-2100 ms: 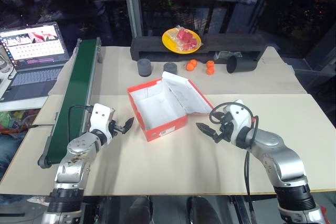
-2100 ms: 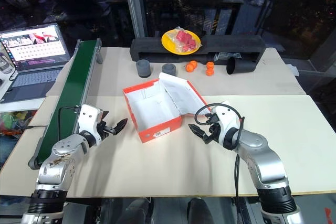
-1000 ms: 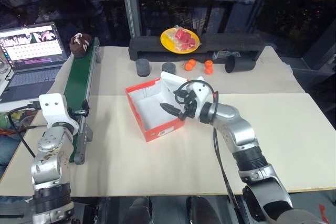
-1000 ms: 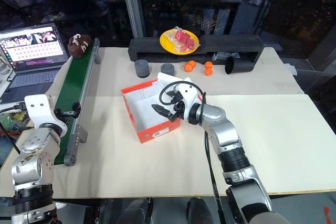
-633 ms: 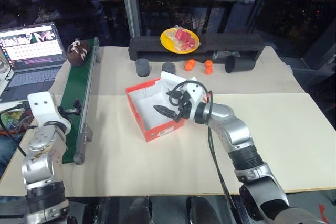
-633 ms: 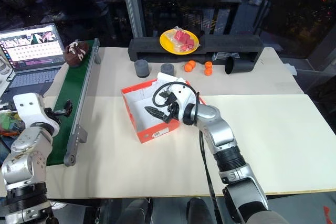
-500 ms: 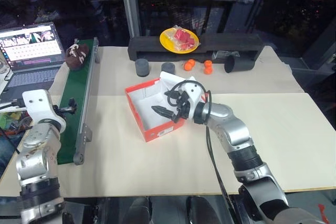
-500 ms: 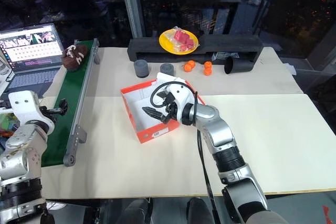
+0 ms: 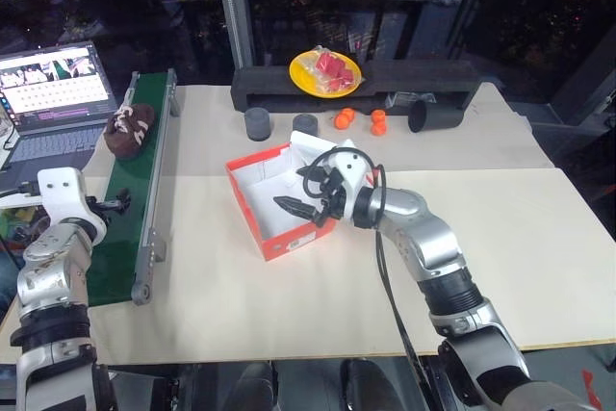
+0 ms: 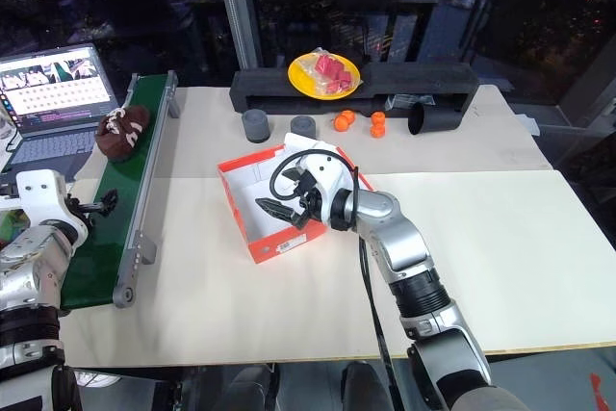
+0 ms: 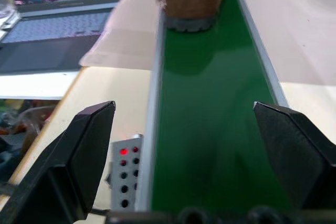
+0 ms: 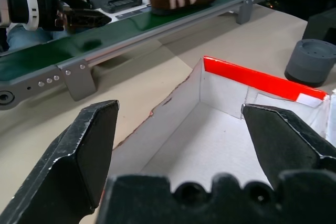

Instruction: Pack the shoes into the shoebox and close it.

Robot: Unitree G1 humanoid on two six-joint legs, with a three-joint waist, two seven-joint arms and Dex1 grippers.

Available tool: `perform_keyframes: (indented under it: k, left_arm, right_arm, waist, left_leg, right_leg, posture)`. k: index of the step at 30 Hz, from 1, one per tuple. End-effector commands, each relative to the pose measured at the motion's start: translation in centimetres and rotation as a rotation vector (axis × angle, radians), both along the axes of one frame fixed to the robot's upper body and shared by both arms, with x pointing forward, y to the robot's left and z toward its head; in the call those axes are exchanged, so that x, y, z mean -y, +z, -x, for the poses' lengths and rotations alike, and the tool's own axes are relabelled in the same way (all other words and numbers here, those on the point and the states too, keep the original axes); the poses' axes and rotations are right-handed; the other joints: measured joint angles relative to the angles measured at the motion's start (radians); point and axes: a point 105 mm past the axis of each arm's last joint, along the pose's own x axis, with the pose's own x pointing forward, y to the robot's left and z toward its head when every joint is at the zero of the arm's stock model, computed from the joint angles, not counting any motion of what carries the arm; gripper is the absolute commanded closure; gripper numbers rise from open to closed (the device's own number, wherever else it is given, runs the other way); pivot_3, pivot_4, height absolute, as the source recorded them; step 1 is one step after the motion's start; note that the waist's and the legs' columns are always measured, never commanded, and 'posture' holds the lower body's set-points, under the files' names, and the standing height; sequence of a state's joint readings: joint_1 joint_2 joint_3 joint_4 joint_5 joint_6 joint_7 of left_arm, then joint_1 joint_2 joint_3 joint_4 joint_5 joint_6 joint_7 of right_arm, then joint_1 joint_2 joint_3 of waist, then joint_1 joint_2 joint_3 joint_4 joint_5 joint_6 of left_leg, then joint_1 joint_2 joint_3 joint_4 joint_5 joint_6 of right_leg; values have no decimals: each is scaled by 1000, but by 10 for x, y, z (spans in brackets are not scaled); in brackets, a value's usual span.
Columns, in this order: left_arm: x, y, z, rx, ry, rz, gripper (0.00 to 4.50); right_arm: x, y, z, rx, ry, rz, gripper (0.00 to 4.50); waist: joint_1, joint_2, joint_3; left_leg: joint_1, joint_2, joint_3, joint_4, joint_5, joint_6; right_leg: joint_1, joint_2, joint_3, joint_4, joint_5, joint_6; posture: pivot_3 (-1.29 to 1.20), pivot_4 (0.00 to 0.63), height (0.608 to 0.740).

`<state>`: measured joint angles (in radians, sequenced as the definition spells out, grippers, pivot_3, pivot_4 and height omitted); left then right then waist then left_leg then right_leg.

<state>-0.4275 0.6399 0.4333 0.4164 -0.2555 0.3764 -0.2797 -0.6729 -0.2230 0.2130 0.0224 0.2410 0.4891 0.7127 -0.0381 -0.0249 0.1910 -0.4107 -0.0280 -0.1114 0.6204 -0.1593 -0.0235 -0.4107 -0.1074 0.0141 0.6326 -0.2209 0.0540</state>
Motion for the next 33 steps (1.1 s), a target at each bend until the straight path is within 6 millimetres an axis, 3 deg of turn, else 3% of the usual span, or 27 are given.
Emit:
perform_keyframes:
  k: [1, 16, 19, 23, 25, 27, 30, 33]
  left_arm:
    - [-4, 19, -4, 56, 5, -44, 0]
    - [-6, 9, -9, 53, 19, 28, 0]
    - [7, 7, -12, 76, -41, 69, 684]
    - [8, 7, -13, 84, -9, 105, 2069]
    - [9, 10, -14, 99, -4, 130, 2432]
    - [16, 24, -18, 143, -24, 106, 2470]
    - [41, 62, -27, 265, -106, 106, 2470]
    - [102, 116, -36, 408, -310, 122, 2470]
  right_arm:
    - [3, 14, 5, 45, -5, -27, 63]
    - [17, 14, 0, 38, -71, -18, 63]
    - [20, 16, 0, 40, -82, -15, 0]
    - [23, 16, 0, 41, -95, -4, 0]
    - [24, 17, -1, 42, -98, -1, 0]
    - [25, 19, -1, 44, -101, -1, 0]
    - [25, 30, -4, 17, -112, -84, 0]
    - [26, 72, -9, -87, -118, -393, 0]
  waist:
    - [-1, 0, 0]
    - [-3, -1, -1]
    - [-3, -1, -1]
    - [12, -1, -1]
    - [16, -1, -1]
    - [20, -1, -1]
    - [22, -2, -1]
    - [24, -7, 1]
  left_leg:
    - [0, 0, 0, 0, 0, 0]
    - [-4, 0, 2, -2, 1, -1]
    - [-4, 0, 3, -2, 1, -1]
    - [-4, 0, 3, -2, 1, -1]
    - [-3, 0, 3, -2, 2, -2]
    - [-3, 0, 3, -2, 2, -2]
    - [-4, 0, 2, -2, 2, -3]
    - [-6, 0, 2, -2, 2, -3]
  right_leg:
    - [0, 0, 0, 0, 0, 0]
    - [-11, 0, 3, 10, 1, -2]
    - [-11, 0, 3, 10, 1, -2]
    - [-10, 0, 3, 10, 1, -3]
    - [-10, 0, 3, 10, 1, -2]
    - [-10, 0, 3, 10, 1, -2]
    - [-10, 0, 3, 10, 1, -2]
    - [-11, 0, 2, 10, 2, -4]
  posture:
    - [0, 150, 740]
    - [0, 150, 740]
    - [0, 150, 740]
    - [0, 150, 740]
    - [0, 150, 740]
    - [0, 150, 740]
    - [0, 150, 740]
    - [0, 150, 740]
